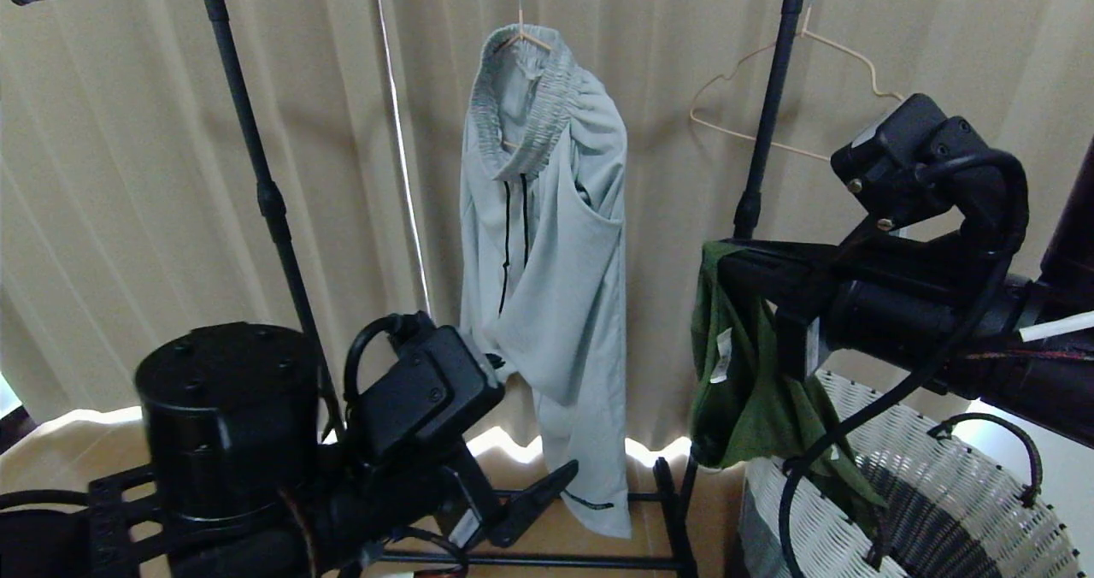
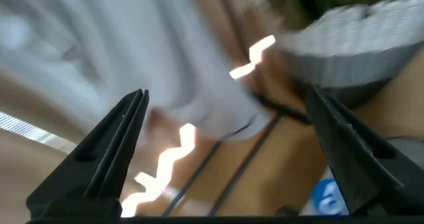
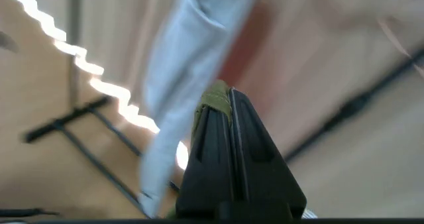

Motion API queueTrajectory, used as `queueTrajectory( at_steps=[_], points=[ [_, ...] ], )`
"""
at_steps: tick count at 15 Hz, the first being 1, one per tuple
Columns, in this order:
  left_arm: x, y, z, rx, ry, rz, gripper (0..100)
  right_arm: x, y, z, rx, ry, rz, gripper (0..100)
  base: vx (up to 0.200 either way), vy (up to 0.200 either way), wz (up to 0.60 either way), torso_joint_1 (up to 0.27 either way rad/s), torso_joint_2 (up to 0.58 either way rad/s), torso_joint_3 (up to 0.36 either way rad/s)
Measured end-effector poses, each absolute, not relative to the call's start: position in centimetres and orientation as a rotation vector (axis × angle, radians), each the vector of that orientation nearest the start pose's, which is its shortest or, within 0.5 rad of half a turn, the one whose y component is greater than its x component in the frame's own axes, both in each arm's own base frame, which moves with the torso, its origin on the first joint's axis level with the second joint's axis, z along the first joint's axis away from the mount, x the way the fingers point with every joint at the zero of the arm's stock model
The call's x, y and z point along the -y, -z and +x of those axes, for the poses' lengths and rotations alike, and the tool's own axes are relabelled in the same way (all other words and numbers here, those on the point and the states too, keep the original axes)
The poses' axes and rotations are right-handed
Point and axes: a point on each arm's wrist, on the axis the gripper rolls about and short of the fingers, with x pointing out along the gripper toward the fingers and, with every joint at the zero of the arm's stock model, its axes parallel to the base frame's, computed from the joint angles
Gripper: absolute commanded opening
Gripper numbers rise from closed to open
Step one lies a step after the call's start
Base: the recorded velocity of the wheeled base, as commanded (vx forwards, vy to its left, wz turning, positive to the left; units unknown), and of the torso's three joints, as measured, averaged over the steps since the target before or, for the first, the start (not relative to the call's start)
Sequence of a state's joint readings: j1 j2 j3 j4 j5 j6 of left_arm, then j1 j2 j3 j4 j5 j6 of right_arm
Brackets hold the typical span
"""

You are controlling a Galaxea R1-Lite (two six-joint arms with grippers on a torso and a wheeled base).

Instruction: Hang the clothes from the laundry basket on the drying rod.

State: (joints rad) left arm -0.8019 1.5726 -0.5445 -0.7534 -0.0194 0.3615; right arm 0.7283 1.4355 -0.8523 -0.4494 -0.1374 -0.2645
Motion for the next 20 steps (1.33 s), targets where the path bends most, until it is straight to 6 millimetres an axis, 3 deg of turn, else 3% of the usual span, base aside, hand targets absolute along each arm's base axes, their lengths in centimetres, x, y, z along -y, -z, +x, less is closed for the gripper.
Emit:
queueTrajectory(
  at_steps=[5,9,14,18,19,20],
  points=[
    [24.4,-15.4,19.6,-0.175,0.922,0.296,100,-17.0,-25.4,17.7,-0.023,-0.678,-0.298,0,0.000,0.000,0.00,0.000,0.00,0.000],
    [27.2,-14.6,21.5,-0.221,0.913,0.193,100,-17.3,-26.0,17.0,0.031,-0.738,-0.254,0,0.000,0.000,0.00,0.000,0.00,0.000],
    [28.0,-11.6,24.7,-0.297,0.773,0.182,100,-17.0,-26.2,16.6,0.047,-0.748,-0.244,0,0.000,0.000,0.00,0.000,0.00,0.000],
    [28.4,-9.4,25.5,-0.324,0.764,0.191,100,-16.7,-26.3,16.4,0.052,-0.746,-0.241,0,0.000,0.000,0.00,0.000,0.00,0.000],
    [28.4,-9.1,25.5,-0.321,0.763,0.190,0,-16.7,-26.4,16.3,0.054,-0.746,-0.240,0,0.000,0.000,0.00,0.000,0.00,0.000],
    [28.3,-8.6,25.4,-0.335,0.765,0.198,0,-16.6,-26.4,16.3,0.055,-0.745,-0.240,0,0.000,0.000,0.00,0.000,0.00,0.000]
  ],
)
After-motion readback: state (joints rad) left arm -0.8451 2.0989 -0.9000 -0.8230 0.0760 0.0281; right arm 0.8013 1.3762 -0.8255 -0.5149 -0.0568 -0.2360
